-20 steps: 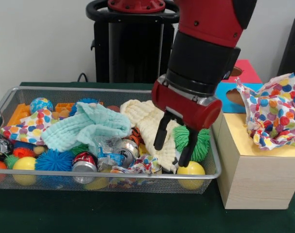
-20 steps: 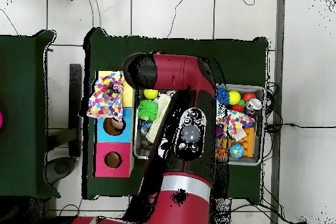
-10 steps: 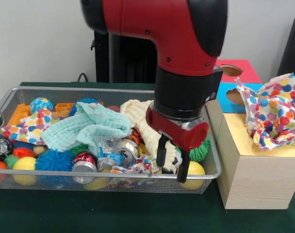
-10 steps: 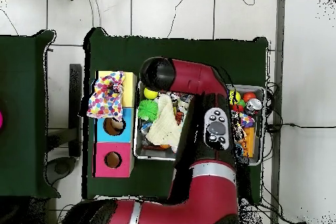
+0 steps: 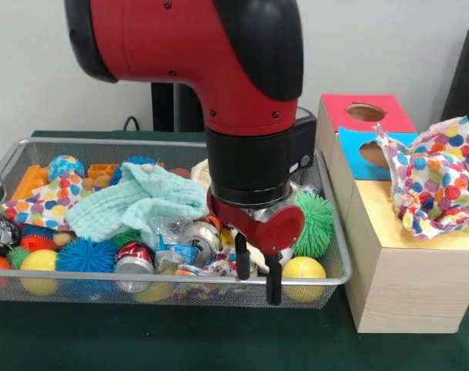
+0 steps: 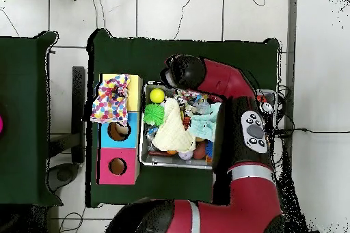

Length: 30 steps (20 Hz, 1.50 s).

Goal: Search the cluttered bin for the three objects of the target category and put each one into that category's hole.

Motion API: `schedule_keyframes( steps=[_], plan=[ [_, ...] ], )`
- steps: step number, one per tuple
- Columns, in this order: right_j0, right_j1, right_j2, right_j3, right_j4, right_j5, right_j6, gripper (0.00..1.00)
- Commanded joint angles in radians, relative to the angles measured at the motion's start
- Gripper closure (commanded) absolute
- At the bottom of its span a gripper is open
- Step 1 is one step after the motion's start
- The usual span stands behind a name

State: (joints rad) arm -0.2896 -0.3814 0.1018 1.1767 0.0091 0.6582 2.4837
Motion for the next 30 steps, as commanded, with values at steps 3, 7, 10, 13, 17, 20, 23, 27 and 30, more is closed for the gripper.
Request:
schedule_keyframes(
  steps=[3, 7, 10, 13, 17, 20, 23, 27, 30],
  plan=[
    [-0.045, 0.037, 0.218, -0.03, -0.096, 0.213, -0.422, 0.0],
    [-0.046, 0.066, 0.252, -0.11, -0.119, 0.258, -0.46, 0.0],
    [-0.057, 0.095, 0.294, -0.168, -0.119, 0.312, -0.513, 0.0],
    [-0.069, 0.125, 0.35, -0.241, -0.115, 0.378, -0.597, 0.0],
    [-0.07, 0.168, 0.42, -0.383, -0.147, 0.455, -0.774, 0.0],
    [-0.057, 0.18, 0.449, -0.51, -0.199, 0.551, -0.909, 0.0],
    [-0.052, 0.175, 0.465, -0.582, -0.256, 0.61, -1.022, 0.0],
    [-0.037, 0.182, 0.482, -0.653, -0.309, 0.638, -1.094, 0.0],
    [-0.032, 0.186, 0.496, -0.669, -0.316, 0.641, -1.127, 0.0]
  ],
)
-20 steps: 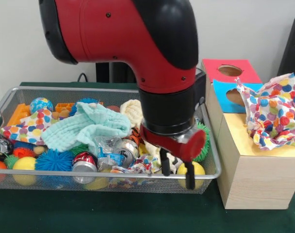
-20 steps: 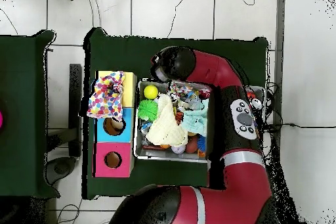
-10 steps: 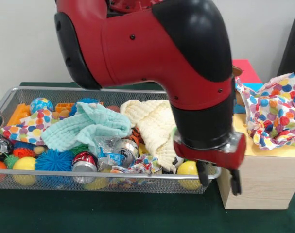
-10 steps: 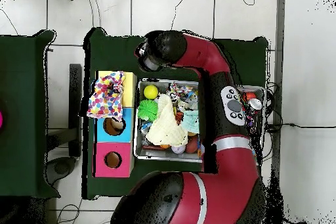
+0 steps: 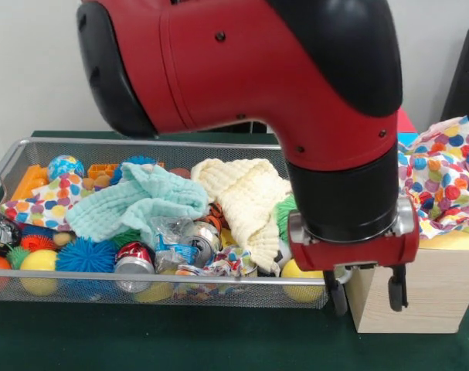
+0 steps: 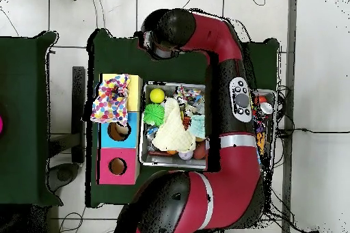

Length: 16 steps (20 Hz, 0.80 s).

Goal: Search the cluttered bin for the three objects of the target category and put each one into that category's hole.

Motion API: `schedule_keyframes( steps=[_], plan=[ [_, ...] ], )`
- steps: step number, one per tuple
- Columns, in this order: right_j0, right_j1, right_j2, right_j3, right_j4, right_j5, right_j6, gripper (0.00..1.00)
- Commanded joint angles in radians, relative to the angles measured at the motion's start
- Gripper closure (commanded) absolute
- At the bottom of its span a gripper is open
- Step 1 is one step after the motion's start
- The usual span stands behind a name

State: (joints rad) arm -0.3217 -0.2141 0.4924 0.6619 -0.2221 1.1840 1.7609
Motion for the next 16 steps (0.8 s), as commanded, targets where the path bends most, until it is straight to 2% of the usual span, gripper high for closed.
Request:
schedule_keyframes(
  steps=[1, 3, 5, 11, 16],
  plan=[
    [0.001, 0.02, 0.113, -0.157, -0.088, 0.109, -0.431, 0.0],
    [0.003, 0.028, 0.134, -0.178, -0.094, 0.114, -0.484, 0.0],
    [-0.001, 0.021, 0.131, -0.162, -0.078, 0.127, -0.477, 0.0],
    [-0.027, -0.006, 0.118, -0.046, -0.018, 0.046, -0.455, 0.0],
    [-0.054, 0.009, 0.134, -0.011, 0.012, 0.05, -0.49, 0.0]
  ],
)
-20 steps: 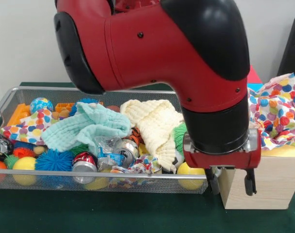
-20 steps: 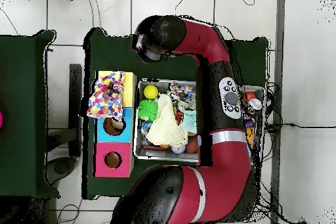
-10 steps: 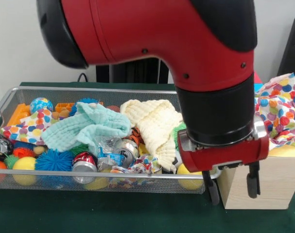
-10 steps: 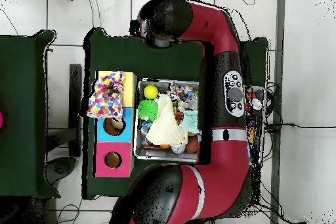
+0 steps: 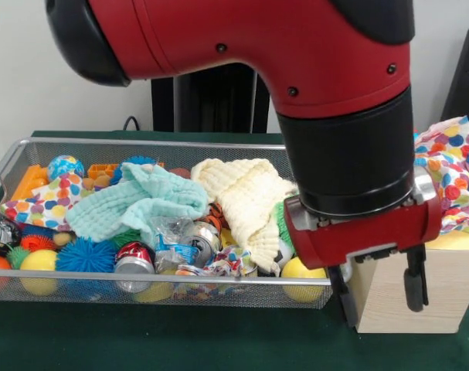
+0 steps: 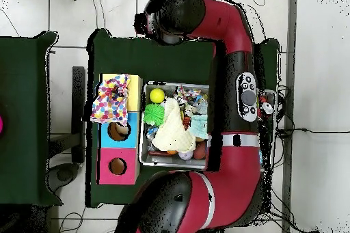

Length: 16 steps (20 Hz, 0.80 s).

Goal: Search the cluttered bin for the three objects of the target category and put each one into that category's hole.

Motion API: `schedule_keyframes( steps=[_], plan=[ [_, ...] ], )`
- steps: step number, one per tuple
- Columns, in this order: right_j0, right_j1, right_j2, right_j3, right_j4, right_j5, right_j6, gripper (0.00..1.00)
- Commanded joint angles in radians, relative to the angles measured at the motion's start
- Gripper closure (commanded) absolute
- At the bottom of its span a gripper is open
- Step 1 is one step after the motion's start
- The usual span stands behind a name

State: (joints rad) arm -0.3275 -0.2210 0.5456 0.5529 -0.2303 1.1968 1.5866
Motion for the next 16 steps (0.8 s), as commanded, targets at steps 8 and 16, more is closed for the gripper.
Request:
schedule_keyframes(
  steps=[8, 16],
  plan=[
    [-0.049, 0.002, 0.001, 0.103, -0.029, 0.186, -0.27, 0.0],
    [-0.052, -0.073, -0.109, 0.197, -0.063, 0.286, -0.166, 0.0]
  ],
)
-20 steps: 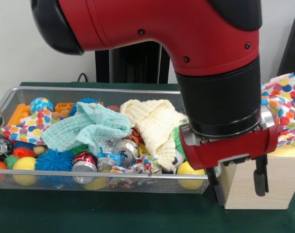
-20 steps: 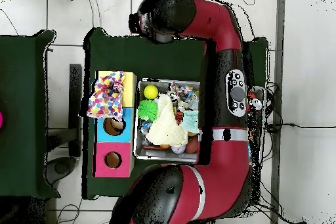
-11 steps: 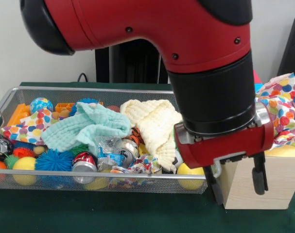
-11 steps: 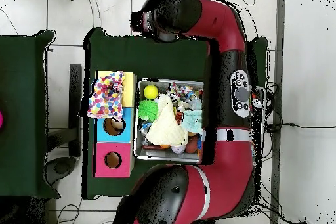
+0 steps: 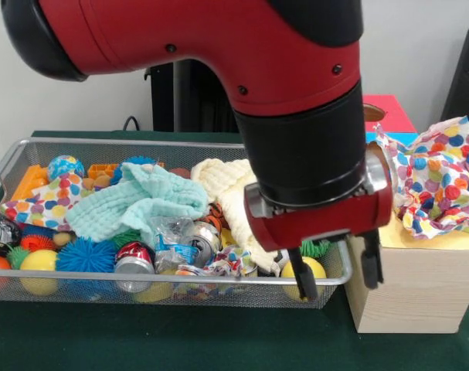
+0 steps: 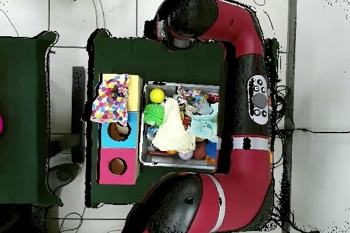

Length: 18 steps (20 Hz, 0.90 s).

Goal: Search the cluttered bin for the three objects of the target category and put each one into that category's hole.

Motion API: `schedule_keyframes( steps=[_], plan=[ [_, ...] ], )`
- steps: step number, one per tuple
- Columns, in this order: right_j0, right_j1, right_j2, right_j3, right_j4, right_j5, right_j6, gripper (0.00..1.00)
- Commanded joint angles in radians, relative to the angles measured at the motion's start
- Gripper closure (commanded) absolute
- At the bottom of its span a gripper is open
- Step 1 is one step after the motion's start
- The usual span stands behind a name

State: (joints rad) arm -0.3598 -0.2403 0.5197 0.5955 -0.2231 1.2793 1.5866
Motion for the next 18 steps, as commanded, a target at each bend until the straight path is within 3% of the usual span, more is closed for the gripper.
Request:
schedule_keyframes(
  steps=[1, 8, 18],
  plan=[
    [-0.018, -0.056, -0.092, 0.154, -0.077, 0.216, -0.159, 0.0],
    [0.0, -0.029, -0.131, 0.107, -0.135, 0.261, -0.127, 0.0],
    [-0.002, 0.013, -0.123, 0.1, -0.146, 0.175, -0.128, 0.0]
  ],
)
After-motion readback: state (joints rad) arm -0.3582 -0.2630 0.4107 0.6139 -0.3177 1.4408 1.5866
